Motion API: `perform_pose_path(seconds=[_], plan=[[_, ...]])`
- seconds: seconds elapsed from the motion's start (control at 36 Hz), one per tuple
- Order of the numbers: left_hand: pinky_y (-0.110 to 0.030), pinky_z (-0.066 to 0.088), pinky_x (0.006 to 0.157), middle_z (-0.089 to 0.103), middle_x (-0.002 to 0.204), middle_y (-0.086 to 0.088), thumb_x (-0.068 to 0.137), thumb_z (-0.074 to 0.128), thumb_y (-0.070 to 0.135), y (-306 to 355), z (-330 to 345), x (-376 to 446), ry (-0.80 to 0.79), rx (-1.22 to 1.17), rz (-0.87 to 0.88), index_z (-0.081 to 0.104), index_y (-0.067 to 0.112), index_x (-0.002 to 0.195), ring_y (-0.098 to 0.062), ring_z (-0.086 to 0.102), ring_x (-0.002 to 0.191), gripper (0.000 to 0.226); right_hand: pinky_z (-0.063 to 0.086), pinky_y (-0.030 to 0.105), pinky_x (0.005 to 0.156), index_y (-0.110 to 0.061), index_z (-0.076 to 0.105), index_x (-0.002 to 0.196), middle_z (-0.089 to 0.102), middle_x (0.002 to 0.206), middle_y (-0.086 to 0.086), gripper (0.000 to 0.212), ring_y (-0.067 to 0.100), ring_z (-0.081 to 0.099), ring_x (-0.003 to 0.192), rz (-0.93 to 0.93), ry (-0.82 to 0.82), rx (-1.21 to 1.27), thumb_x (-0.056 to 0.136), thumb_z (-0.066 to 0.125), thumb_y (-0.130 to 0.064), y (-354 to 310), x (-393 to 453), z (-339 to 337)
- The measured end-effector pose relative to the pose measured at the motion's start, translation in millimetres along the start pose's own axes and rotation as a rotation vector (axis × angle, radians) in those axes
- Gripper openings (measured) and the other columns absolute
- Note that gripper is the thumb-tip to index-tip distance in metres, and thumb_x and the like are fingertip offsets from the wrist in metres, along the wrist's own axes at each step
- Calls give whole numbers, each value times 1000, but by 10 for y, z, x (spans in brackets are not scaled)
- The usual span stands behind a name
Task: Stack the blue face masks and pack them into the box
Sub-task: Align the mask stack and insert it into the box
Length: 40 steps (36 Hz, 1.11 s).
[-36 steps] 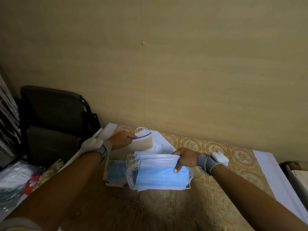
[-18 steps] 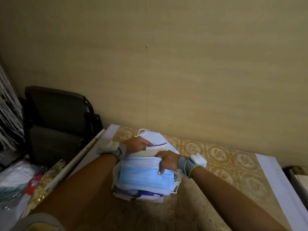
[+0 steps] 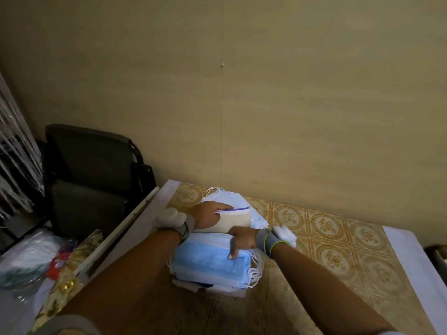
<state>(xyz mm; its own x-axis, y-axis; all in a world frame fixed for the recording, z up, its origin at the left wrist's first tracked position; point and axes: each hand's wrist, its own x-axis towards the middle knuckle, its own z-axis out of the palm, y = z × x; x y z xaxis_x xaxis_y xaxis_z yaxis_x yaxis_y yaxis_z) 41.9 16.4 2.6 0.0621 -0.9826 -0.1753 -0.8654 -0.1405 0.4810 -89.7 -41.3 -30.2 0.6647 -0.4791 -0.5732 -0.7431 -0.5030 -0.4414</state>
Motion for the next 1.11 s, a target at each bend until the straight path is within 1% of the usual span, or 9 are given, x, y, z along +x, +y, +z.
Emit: perform_pose_path(seconds=[0.14, 0.22, 0.42, 0.53, 0.61, 0.69, 0.89, 1.03, 1.11], plan=[[-33, 36, 109, 48, 138, -12, 75, 56, -7, -89, 71, -56, 332, 224, 116, 46, 13, 136, -30, 47, 127, 65, 41, 31, 102, 1, 44, 135, 46, 142, 15, 72, 29, 48, 127, 0, 32, -108, 74, 76, -19, 29, 43, 51], [-24, 58, 75, 71, 95, -7, 43, 85, 3, -114, 84, -117, 504, 521, 377, 70, 13, 99, -20, 69, 83, 58, 44, 33, 102, -2, 44, 136, 50, 139, 13, 78, 28, 52, 123, 9, 30, -124, 70, 80, -23, 45, 98, 72], [-18, 50, 66, 68, 71, 7, 48, 88, 19, -360, 188, -172, 260, 921, 712, 68, 24, 68, -9, 64, 62, 28, 45, 33, 99, -3, 48, 133, 57, 131, 14, 69, 28, 55, 118, 19, 34, -175, 74, 76, -25, 71, 182, 109], [-14, 56, 64, 72, 76, 8, 59, 79, 23, -593, 302, -196, 124, 753, 589, 74, 23, 76, -7, 68, 64, 17, 42, 34, 104, -3, 42, 137, 50, 139, 15, 74, 30, 50, 124, 24, 48, -230, 76, 75, -27, 88, 238, 146], [-25, 52, 94, 70, 110, -5, 92, 39, 31, -571, 318, -247, 83, 463, 384, 66, 12, 112, -18, 67, 99, 39, 40, 34, 105, -3, 38, 139, 45, 143, 14, 77, 31, 46, 129, 19, 79, -268, 76, 75, -27, 97, 244, 169], [-28, 34, 109, 57, 134, -5, 98, 38, 39, -492, 306, -265, -84, 398, 223, 49, 13, 134, -20, 52, 124, 46, 42, 36, 105, -1, 42, 136, 50, 139, 15, 77, 31, 50, 126, 31, 85, -316, 74, 76, -31, 96, 261, 209], [-35, 28, 114, 46, 144, -13, 100, 33, 24, -528, 423, -149, -264, 695, 122, 40, 12, 141, -28, 42, 132, 43, 47, 38, 95, -7, 52, 126, 60, 128, 16, 63, 33, 58, 115, -8, 131, -383, 73, 75, -32, 129, 186, 272], [-37, 28, 113, 47, 141, -18, 101, 32, 17, -488, 573, -126, -244, 775, 92, 44, 4, 135, -32, 43, 131, 39, 46, 38, 94, -11, 40, 129, 57, 128, 17, 74, 35, 56, 116, -43, 264, -378, 69, 75, -35, 205, 136, 436], [-36, 40, 106, 58, 130, -16, 98, 41, 20, -518, 647, -113, -146, 627, 55, 50, 9, 129, -30, 55, 119, 34, 44, 38, 92, -12, 36, 127, 55, 130, 15, 71, 36, 55, 115, -98, 301, -326, 70, 74, -33, 247, 78, 458]])
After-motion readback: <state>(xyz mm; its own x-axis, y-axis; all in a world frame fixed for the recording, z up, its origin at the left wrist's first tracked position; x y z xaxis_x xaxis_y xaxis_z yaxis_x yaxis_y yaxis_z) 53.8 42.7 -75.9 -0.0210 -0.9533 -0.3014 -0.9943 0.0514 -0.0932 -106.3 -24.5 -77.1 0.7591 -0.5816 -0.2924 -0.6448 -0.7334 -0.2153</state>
